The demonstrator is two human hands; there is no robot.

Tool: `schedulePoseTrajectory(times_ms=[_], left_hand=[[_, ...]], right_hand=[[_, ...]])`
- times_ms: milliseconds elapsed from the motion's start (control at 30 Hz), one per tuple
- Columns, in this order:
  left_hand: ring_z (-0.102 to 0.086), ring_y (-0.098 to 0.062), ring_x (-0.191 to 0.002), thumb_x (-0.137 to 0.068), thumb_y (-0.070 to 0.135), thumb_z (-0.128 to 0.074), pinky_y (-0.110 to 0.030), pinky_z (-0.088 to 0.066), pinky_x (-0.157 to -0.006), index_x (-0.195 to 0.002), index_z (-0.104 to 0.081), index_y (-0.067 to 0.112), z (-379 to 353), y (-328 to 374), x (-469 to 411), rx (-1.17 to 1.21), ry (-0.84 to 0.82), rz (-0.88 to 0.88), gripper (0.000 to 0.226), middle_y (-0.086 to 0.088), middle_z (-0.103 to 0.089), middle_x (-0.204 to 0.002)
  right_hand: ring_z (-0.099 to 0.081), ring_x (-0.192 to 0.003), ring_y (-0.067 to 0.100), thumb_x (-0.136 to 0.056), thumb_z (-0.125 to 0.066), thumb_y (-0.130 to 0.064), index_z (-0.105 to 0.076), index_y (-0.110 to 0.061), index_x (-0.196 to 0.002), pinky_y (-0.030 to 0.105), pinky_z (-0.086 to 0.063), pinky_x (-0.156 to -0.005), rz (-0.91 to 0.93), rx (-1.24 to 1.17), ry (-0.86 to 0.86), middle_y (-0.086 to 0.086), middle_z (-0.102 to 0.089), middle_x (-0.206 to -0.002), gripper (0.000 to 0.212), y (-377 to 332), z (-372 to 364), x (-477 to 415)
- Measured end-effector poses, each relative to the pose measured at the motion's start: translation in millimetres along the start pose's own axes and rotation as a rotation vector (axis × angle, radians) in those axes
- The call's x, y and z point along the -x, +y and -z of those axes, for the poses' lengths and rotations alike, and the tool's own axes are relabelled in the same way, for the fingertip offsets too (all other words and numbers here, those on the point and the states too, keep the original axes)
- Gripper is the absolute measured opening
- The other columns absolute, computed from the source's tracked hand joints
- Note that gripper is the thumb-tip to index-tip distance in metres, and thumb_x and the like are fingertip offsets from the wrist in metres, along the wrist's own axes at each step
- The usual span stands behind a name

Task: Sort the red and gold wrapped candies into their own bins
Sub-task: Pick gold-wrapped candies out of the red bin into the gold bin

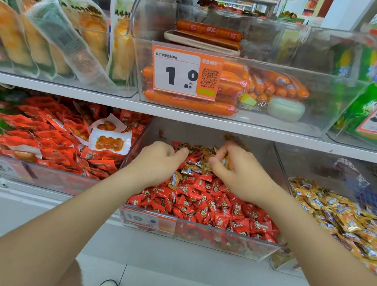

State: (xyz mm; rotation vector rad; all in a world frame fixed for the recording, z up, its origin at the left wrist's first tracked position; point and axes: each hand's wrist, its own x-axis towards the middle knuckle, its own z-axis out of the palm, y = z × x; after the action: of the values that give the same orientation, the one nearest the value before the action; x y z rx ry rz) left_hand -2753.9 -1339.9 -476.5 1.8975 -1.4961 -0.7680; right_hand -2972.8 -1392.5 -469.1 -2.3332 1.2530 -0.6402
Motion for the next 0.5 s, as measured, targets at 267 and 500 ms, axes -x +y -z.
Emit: schedulePoseTrajectory(times_ms=[267,500], left_hand=[[-0.063,-0.025,-0.088,-0.087,0.058,-0.076,-0.044,-0.057,-0.081,-0.101,-0.060,0.019,-2,-12,-1,-0.566,-0.107,-0.131,0.044,-0.002,-0.061,-0.100],[-0.061,-0.029,-0.080,-0.102,0.041,-0.054,-0.040,-0.051,-0.069,-0.094,-0.048,0.020,-5,-7,-3,-0.506,-0.126,-0.205,0.024,-0.006,-0.060,-0.093]], right_hand=[[-0.057,-0.068,0.008,-0.102,-0.062,-0.032,-0.078,-0.023,-0.101,0.024,-0.038,-0.063,-0.077,0.143,0.124,-0.010,-0.062,-0.074,0.018,8,6,-14],[-0.069,-0.095,0.031,-0.102,-0.061,-0.040,-0.077,-0.030,-0.111,0.038,-0.055,-0.076,-0.088,0.323,0.068,0.003,-0.075,-0.098,0.021,1,-4,-20]])
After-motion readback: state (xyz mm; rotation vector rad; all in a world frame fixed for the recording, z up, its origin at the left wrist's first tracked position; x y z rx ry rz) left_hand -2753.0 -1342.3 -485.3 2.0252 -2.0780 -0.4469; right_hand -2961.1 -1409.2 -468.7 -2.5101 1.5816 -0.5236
